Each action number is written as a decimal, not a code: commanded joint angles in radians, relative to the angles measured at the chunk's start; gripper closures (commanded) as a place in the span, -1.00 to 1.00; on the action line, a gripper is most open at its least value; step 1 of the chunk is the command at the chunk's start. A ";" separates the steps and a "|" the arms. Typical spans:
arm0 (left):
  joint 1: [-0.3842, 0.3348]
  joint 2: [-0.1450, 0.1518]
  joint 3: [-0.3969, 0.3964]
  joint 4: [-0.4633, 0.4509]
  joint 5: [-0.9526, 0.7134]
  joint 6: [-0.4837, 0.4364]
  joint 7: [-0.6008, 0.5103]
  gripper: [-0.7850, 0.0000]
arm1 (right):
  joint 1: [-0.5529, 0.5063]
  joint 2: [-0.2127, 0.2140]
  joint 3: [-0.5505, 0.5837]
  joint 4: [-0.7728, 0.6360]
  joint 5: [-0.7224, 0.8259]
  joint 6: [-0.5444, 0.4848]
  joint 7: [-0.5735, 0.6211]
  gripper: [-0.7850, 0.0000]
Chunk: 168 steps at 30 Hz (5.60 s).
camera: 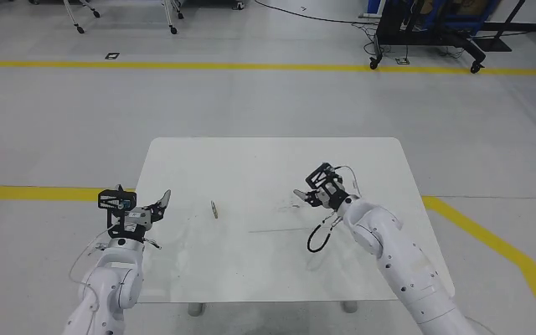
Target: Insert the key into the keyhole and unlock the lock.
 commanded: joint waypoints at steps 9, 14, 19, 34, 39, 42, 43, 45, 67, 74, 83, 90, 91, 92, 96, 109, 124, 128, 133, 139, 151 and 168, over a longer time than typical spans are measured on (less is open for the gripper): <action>0.000 0.000 0.000 0.000 0.000 0.000 0.000 -1.00 | 0.021 -0.002 0.009 0.023 -0.002 0.032 -0.003 -1.00; 0.000 0.000 0.000 0.000 0.000 0.000 0.000 -1.00 | 0.043 0.004 0.037 0.087 0.119 -0.156 -0.058 -1.00; 0.000 0.000 0.000 0.000 0.000 0.000 0.000 -1.00 | 0.164 0.024 0.064 0.306 0.225 -0.623 -0.081 -1.00; 0.000 0.000 0.000 0.000 0.000 0.000 0.000 -1.00 | 0.406 0.007 -0.246 0.536 -0.040 -0.708 -0.115 0.18; 0.000 0.000 0.000 0.000 0.000 0.000 0.000 -1.00 | 0.435 0.000 -0.299 0.551 -0.141 -0.686 -0.127 0.12; 0.000 0.000 0.000 0.000 0.000 0.000 0.000 -1.00 | 0.446 -0.009 -0.316 0.567 -0.145 -0.663 -0.129 0.06; 0.000 0.000 0.000 0.000 0.000 0.000 0.000 -1.00 | 0.450 -0.011 -0.321 0.572 -0.145 -0.659 -0.130 0.05; 0.000 0.000 0.000 0.000 0.000 0.000 0.000 -1.00 | 0.458 -0.017 -0.332 0.581 -0.143 -0.655 -0.133 0.07; 0.000 0.000 0.000 0.000 0.000 0.000 0.000 -1.00 | 0.433 0.000 -0.332 0.535 -0.223 -0.617 -0.238 1.00; 0.000 0.000 0.000 0.000 0.000 0.000 0.000 -1.00 | 0.359 0.040 -0.253 0.428 -0.230 -0.589 -0.313 1.00; 0.000 0.000 0.000 0.000 0.000 0.000 0.000 -1.00 | 0.241 0.079 -0.110 0.355 -0.056 -0.591 -0.510 1.00; 0.000 0.000 0.000 0.000 0.000 0.000 0.000 -1.00 | 0.225 0.079 -0.090 0.360 0.027 -0.586 -0.489 1.00; 0.000 0.000 0.000 0.000 0.000 0.000 0.000 -1.00 | 0.225 0.079 -0.090 0.360 0.027 -0.586 -0.489 1.00; 0.000 0.000 0.000 0.000 0.000 0.000 0.000 -1.00 | 0.225 0.079 -0.090 0.360 0.027 -0.586 -0.489 1.00; 0.000 0.000 0.000 0.000 0.000 0.000 0.000 -1.00 | 0.225 0.079 -0.090 0.360 0.027 -0.586 -0.489 1.00; 0.000 0.000 0.000 0.000 0.000 0.000 0.000 -1.00 | 0.186 0.059 -0.124 0.429 0.376 -0.708 -0.719 1.00; 0.002 -0.002 0.003 -0.008 -0.027 -0.018 0.016 -1.00 | 0.231 0.057 -0.266 0.475 0.638 -0.708 -0.706 1.00; -0.012 -0.005 0.028 -0.013 -0.231 -0.213 0.030 -1.00 | 0.223 0.056 -0.267 0.468 0.649 -0.696 -0.697 1.00; -0.106 0.000 0.065 0.047 -0.583 -0.585 -0.101 -1.00 | 0.217 0.043 -0.292 0.463 0.784 -0.708 -0.618 1.00; -0.290 0.004 0.196 0.206 -0.975 -0.816 -0.382 -1.00 | 0.215 0.033 -0.343 0.437 0.955 -0.708 -0.577 1.00; -0.597 0.005 0.506 0.535 -1.697 -0.894 -0.926 -1.00 | 0.216 0.040 -0.398 0.393 1.165 -0.708 -0.514 1.00; -0.576 -0.002 0.531 0.511 -1.724 -0.899 -0.874 -1.00 | 0.202 0.022 -0.425 0.382 1.360 -0.672 -0.346 1.00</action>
